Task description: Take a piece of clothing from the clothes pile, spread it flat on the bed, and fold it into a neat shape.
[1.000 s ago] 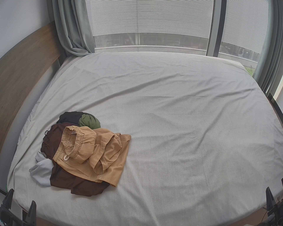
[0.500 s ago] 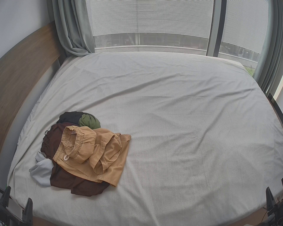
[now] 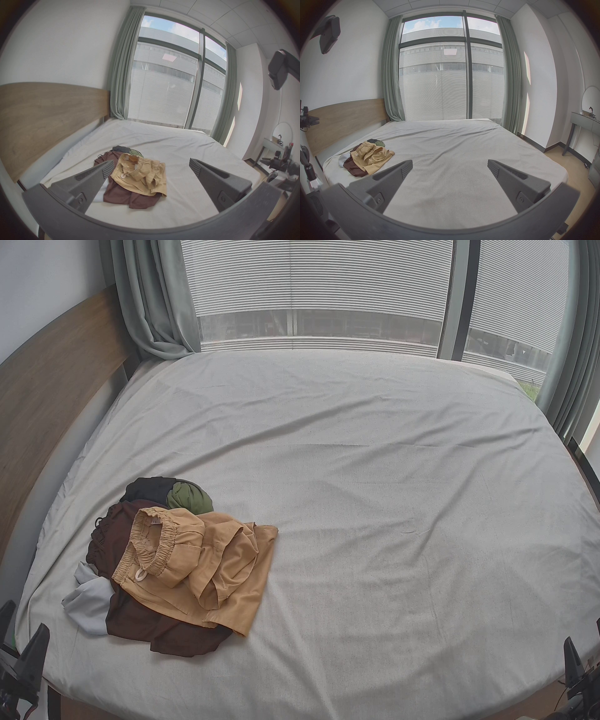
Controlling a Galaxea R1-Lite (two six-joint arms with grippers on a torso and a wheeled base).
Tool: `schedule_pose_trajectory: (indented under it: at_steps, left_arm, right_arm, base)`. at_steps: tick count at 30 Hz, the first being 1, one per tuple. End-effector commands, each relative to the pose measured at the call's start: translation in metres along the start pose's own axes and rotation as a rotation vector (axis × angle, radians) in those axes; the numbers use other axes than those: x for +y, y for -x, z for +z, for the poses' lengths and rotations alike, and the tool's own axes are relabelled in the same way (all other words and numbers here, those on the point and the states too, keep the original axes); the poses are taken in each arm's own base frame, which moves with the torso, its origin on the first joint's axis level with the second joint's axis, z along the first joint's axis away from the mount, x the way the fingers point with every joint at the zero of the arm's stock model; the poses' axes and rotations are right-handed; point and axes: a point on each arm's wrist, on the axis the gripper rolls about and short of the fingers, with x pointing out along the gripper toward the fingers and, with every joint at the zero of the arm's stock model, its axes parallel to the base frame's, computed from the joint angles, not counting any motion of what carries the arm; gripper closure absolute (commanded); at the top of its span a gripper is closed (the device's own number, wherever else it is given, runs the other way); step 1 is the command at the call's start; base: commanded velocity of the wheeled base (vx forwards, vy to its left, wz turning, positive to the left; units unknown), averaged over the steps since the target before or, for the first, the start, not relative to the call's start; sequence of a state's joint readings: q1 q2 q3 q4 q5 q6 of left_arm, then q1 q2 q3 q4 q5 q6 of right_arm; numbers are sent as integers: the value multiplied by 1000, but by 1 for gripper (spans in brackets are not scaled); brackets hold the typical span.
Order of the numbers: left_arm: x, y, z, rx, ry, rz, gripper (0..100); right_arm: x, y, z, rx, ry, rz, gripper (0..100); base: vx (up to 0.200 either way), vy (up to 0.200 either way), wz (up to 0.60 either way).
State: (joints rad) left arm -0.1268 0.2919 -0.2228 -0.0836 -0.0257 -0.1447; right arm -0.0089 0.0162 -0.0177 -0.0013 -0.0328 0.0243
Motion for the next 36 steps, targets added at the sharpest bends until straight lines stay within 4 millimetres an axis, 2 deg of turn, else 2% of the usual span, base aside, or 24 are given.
schedule_pose_trajectory:
  at_steps: [1, 6, 14, 17, 30, 36]
  left_arm:
    - [-2, -27, 8, 136, 43, -36, 0]
    - [-4, -45, 17, 145, 80, -52, 0]
    - [-8, -86, 44, 157, 149, -40, 0]
    - [-10, -94, 52, 162, 147, -47, 0]
    - [-15, -142, 72, 222, 153, -109, 0]
    - [-16, -161, 69, 285, 164, -170, 0]
  right_arm:
    - [0, -1, -5, 7, 0, -1, 0]
    - [0, -1, -5, 7, 0, 0, 0]
    - [0, -1, -5, 7, 0, -1, 0]
    - [0, -1, -5, 7, 0, 0, 0]
    - [0, -1, -5, 7, 5, 5, 0]
    - [0, -1, -5, 7, 5, 5, 0]
  base:
    - [0, 0, 0]
    - [0, 0, 0]
    - [0, 0, 0]
    - [0, 0, 0]
    - [0, 0, 0]
    - [0, 0, 0]
